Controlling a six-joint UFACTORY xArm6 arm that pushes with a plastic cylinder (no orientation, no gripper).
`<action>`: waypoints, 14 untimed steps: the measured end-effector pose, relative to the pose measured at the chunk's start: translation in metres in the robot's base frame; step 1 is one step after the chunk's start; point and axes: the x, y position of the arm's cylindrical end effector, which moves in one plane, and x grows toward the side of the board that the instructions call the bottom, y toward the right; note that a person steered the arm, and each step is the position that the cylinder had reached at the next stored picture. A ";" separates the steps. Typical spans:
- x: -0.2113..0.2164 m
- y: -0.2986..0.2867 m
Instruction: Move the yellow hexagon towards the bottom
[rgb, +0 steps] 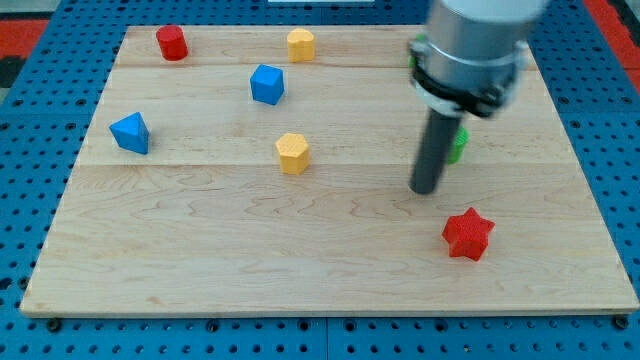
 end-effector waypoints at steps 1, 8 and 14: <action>-0.061 -0.043; 0.043 -0.168; 0.051 -0.168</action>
